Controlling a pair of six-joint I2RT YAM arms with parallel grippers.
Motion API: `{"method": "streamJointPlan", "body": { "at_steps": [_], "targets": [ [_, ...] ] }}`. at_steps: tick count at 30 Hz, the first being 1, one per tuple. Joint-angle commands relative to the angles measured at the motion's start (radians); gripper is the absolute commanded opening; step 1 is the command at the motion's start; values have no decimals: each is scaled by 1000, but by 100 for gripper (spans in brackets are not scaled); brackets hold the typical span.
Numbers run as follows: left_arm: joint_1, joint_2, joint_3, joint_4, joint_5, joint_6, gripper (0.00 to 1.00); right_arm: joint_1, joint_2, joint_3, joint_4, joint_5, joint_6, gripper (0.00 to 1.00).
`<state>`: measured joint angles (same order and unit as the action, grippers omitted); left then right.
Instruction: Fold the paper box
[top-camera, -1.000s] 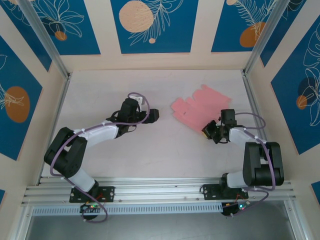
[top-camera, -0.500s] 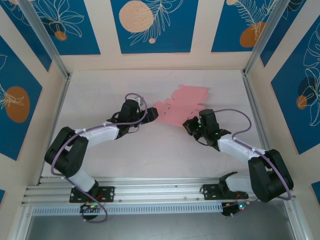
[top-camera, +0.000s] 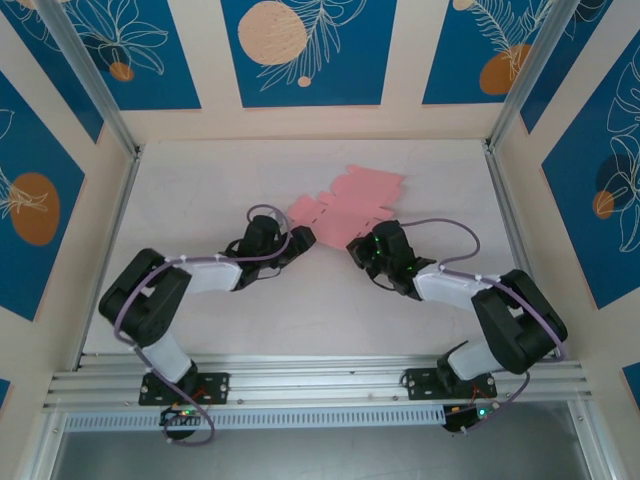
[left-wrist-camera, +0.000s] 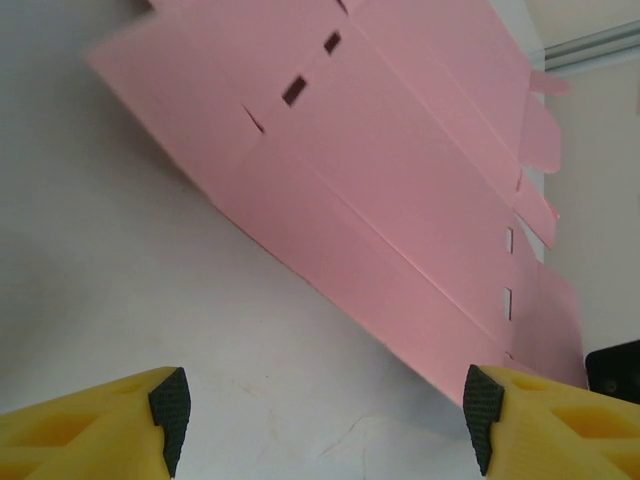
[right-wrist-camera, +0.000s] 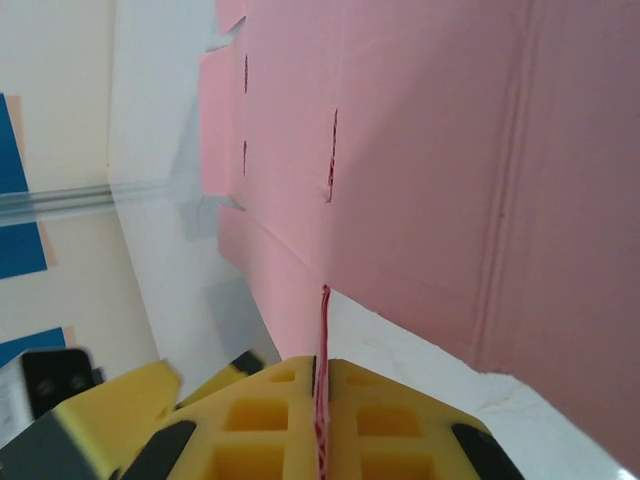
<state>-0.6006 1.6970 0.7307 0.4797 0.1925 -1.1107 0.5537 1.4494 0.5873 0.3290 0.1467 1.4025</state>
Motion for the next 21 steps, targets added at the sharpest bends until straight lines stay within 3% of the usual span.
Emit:
{"method": "streamJointPlan", "body": {
  "at_steps": [1,11,21],
  "targets": [
    [-14,47,14,123,67,-86,73,27,30,41,73,8,21,0],
    [-19,110,36,171,25,-127,62,70,97,89,93,-36,33,0],
    [-12,139,47,221,-13,-144,27,90,106,85,85,-57,26,0]
  ]
}}
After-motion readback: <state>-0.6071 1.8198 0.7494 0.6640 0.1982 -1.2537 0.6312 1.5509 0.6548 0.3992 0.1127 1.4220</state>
